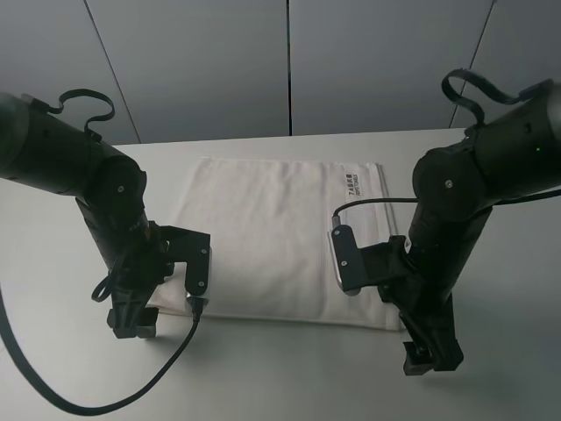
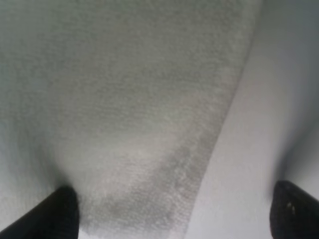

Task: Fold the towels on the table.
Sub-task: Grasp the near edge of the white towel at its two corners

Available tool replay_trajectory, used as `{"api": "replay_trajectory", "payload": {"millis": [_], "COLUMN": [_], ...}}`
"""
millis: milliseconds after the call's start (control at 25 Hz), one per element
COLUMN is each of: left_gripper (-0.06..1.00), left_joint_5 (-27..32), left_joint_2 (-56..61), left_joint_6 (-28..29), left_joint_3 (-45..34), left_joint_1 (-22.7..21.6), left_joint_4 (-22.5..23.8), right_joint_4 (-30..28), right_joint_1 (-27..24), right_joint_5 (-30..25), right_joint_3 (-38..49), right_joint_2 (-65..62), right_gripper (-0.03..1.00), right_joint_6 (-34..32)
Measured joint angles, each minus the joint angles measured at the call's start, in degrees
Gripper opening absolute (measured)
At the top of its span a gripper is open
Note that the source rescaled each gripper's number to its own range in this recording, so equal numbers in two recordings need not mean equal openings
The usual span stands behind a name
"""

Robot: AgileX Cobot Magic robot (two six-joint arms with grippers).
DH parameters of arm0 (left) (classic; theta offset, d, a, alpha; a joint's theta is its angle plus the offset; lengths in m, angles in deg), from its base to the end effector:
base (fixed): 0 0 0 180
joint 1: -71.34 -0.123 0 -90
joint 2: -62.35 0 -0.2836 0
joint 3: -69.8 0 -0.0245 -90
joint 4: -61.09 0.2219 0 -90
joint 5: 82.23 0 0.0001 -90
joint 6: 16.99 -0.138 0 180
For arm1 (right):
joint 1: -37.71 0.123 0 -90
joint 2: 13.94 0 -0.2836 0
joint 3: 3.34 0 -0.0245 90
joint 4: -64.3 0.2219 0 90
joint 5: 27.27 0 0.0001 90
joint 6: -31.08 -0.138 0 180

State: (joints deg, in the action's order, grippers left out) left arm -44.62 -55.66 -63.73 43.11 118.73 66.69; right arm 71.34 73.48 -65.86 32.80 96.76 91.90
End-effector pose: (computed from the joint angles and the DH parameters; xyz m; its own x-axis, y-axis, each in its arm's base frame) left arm 0.1930 -0.1976 0.0688 0.1495 0.9863 0.0702 0.9886 -0.1504 0.0077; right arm 0.1800 0.1427 0.0789 0.0147 -0.9998 -0.0108 -0.9929 -0.0158 0.1181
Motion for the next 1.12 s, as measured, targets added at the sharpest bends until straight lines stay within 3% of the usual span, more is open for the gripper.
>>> {"api": "replay_trajectory", "payload": {"millis": [440, 680, 1120], "left_gripper": [1.00, 1.00, 1.00], "left_joint_5": [-0.2, -0.3, -0.6], "left_joint_2": [0.0, 0.0, 0.0], "left_joint_6": [0.3, 0.3, 0.4], "left_joint_3": [0.0, 0.0, 0.0], "left_joint_1": [0.0, 0.0, 0.0], "left_joint_4": [0.1, 0.2, 0.2], "right_joint_4": [-4.7, -7.0, -7.5], "right_joint_1": [0.8, 0.8, 0.8], "right_joint_5": [5.1, 4.0, 7.9], "right_joint_3": [0.0, 0.0, 0.0], "right_joint_2": [1.5, 0.9, -1.1], "right_gripper": [1.00, 1.00, 1.00], "right_joint_6": [-4.1, -4.4, -4.5]}}
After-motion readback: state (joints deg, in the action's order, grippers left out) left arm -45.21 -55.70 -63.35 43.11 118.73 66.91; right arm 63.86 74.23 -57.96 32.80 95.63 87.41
